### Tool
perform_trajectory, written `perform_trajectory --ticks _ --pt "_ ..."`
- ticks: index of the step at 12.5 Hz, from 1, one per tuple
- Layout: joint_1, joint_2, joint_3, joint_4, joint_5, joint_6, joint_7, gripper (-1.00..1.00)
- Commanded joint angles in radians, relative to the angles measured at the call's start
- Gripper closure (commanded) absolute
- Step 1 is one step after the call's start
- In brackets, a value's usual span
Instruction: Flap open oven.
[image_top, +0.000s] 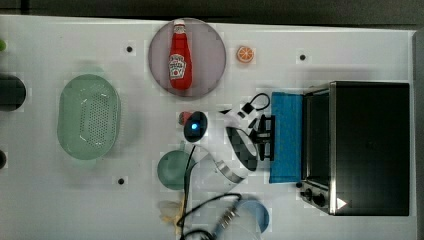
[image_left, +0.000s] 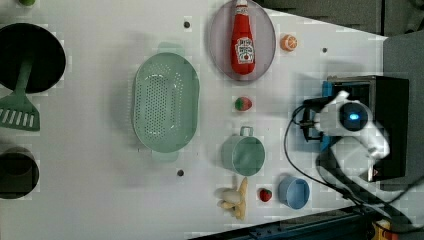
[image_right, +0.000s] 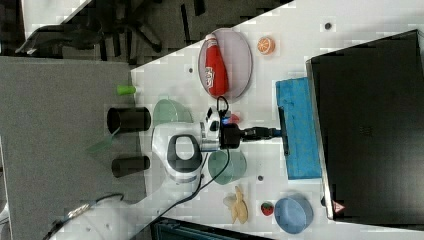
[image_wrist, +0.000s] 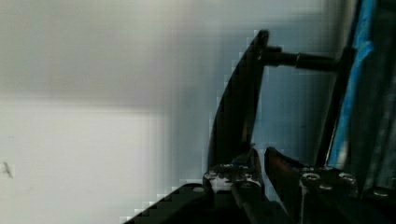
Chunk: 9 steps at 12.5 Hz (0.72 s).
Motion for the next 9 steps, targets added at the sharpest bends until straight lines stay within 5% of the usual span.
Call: perform_trajectory --ticks 1,6,9 --pt "0.040 0.062 0.006 0.030 -0.019 -0.007 0.170 0.65" --pt "0.052 0.082 0.007 0.097 -0.006 0.023 0.214 0.65" --pt "0.049 -0.048 0.005 0.117 0.177 0.015 0.214 0.65"
